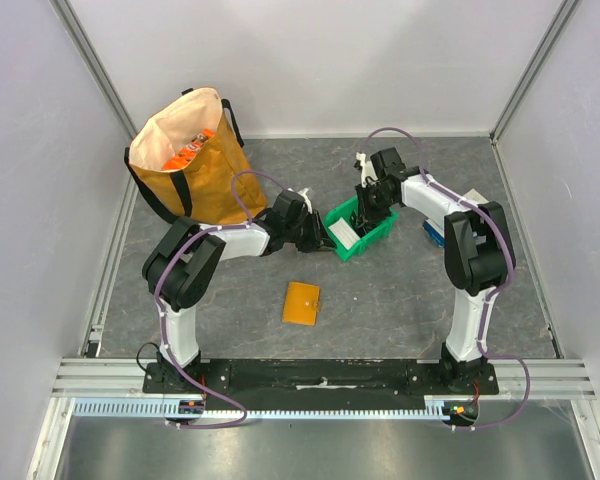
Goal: Put the credit cards into the card holder
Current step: Pick up the credit card from the storage box.
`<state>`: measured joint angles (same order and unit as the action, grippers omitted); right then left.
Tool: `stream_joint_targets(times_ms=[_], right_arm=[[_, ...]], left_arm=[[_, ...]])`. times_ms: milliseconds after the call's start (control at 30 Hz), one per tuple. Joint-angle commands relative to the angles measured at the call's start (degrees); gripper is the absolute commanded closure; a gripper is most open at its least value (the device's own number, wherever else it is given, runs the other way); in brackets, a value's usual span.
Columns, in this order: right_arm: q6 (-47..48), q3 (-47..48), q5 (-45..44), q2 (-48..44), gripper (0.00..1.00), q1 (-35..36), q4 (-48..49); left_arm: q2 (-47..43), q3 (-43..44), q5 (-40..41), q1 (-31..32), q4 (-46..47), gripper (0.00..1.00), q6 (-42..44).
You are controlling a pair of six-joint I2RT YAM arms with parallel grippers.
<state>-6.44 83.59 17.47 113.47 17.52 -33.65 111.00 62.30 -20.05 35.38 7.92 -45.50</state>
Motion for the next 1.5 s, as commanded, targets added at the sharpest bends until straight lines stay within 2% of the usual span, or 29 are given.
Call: stream_joint_targets(times_ms=[0,33,267,433,633,767,900,967,1067,1167,1267,1467], right_arm=[[1.4,2.6,-2.3,0.4,0.96,1.2,-1.6],[1.5,2.7,-3.1,0.5,1.0,1.3,-1.7],[2.5,4.5,-7.6,-2.4,1.0,1.9,-1.8],[2.0,4.7,-12.5,-7.2,1.0,2.3,-1.2],[0.5,2.9,-14.2,-14.8,1.0,2.4,0.2],[0.5,2.9,-13.3,-19.5,1.0,2.6,-3.0],[0.6,0.8,-13.1,-24.2,1.0,3.6,-10.5],[-0.9,-2.5,-13.2,-27.4,1.0,5.7,-13.0],[-5.2,-10.5,-19.9,-33.2,1.0,12.1,-14.2],[-13.2,-18.4,-23.0,-39.2,1.0,17.7,-14.3],[-20.3,-24.1,-28.3,-43.8,1.0,23.2,-14.0],[-30.3,-34.9,-37.3,-44.3,1.0,32.9,-8.6]], left_arm=[[1.3,1.3,0.0,-0.4,0.8,0.73,2.2],[1.3,1.3,0.0,-0.3,0.8,0.73,2.2],[0.0,-0.1,1.0,-0.3,0.8,0.71,2.6],[-2.9,-1.8,2.1,-0.3,0.9,0.65,2.5],[-6.1,-4.0,3.3,-0.3,0.9,0.55,2.6],[-8.8,-5.8,4.5,-0.3,0.5,0.51,2.7],[-13.4,-7.8,6.6,-0.2,-1.3,0.47,3.8],[-17.0,-9.1,8.2,-0.2,-3.0,0.43,4.6],[-22.4,-11.3,11.0,-0.2,-6.3,0.39,5.9],[-27.9,-14.0,14.7,-0.3,-9.7,0.31,7.0],[-32.5,-16.1,17.1,-0.3,-12.4,0.3,8.0],[-40.1,-21.3,19.3,-0.3,-14.6,0.28,7.0]])
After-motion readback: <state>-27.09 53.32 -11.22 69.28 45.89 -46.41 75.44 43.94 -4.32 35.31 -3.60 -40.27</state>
